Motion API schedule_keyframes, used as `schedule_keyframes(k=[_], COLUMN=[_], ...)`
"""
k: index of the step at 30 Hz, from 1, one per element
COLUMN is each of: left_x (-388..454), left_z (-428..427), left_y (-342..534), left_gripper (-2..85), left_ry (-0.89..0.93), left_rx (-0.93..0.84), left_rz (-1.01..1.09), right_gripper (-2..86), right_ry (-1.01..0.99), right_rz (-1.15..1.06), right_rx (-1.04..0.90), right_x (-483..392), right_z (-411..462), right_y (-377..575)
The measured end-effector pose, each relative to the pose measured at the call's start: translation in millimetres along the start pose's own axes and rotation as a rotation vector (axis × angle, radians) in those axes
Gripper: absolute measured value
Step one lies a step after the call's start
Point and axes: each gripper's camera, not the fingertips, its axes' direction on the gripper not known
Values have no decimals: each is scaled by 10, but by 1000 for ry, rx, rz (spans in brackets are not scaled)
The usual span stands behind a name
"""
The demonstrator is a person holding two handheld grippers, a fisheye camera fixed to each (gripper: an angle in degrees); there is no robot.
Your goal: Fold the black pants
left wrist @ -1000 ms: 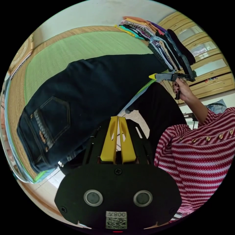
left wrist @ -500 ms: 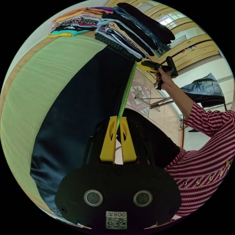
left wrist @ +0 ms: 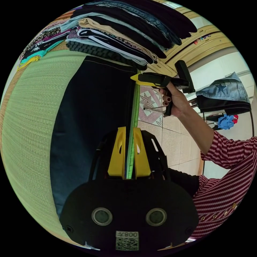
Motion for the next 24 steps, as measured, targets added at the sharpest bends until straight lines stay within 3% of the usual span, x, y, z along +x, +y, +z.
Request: schedule_keyframes(k=[10, 14, 24], left_x=[457, 691, 301], left_z=[-318, -379, -1095], left_y=[-635, -815, -1210], left_gripper=[71, 72, 76], left_ry=[16, 16, -47], left_rx=[-4, -28, 110], left_rz=[34, 59, -140], right_gripper=[91, 87, 50], right_ry=[-189, -163, -226], right_rz=[19, 39, 113], right_rx=[47, 39, 64], right_x=[528, 709, 1077], right_z=[-201, -222, -230], right_y=[56, -8, 14])
